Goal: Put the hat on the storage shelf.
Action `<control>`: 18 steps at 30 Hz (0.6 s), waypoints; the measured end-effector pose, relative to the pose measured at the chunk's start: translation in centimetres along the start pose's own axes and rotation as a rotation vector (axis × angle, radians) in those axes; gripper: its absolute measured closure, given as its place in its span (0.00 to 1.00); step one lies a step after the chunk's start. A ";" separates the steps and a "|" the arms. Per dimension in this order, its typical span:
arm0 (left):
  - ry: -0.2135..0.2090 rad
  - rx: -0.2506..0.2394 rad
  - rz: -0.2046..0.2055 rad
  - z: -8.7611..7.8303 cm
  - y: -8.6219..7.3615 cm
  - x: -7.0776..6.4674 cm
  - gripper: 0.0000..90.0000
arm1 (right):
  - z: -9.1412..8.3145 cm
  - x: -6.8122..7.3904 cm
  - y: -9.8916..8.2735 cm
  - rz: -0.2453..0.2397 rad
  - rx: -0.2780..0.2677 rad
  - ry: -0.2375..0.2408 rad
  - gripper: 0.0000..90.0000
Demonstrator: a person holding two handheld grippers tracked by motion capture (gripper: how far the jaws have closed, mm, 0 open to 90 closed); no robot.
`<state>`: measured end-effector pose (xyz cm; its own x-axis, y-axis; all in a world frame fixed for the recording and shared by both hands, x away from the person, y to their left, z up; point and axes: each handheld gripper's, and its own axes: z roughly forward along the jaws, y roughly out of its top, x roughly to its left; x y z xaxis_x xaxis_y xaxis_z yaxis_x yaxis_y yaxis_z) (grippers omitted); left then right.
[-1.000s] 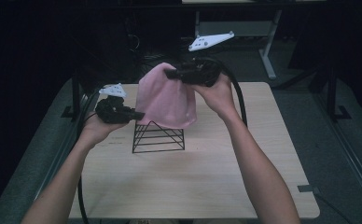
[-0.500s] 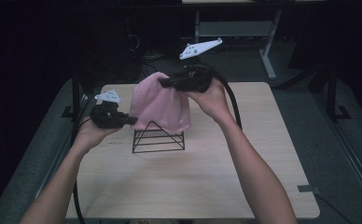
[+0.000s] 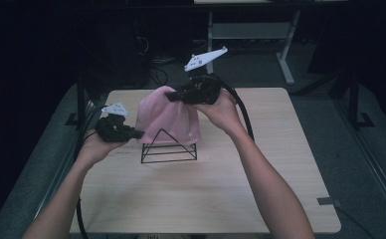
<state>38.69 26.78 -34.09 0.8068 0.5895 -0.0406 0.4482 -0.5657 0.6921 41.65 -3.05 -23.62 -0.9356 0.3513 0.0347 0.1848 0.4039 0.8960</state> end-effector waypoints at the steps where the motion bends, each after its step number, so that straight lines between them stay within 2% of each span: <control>1: -0.001 0.004 -0.004 0.1 -0.1 0.0 0.91 | 0.1 0.0 0.0 -0.006 0.005 0.003 0.81; 12: 0.006 0.064 -0.010 1.1 -1.2 0.4 0.91 | 1.4 -0.2 -1.3 0.012 0.051 0.027 0.81; 18: 0.009 0.075 -0.021 1.8 -1.8 0.4 0.91 | 2.0 -0.1 -1.8 0.013 0.075 0.042 0.81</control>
<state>38.88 27.00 -36.65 0.7934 0.6068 -0.0480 0.4929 -0.5942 0.6356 42.05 -2.10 -26.11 -0.9443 0.3224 0.0662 0.2180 0.4620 0.8597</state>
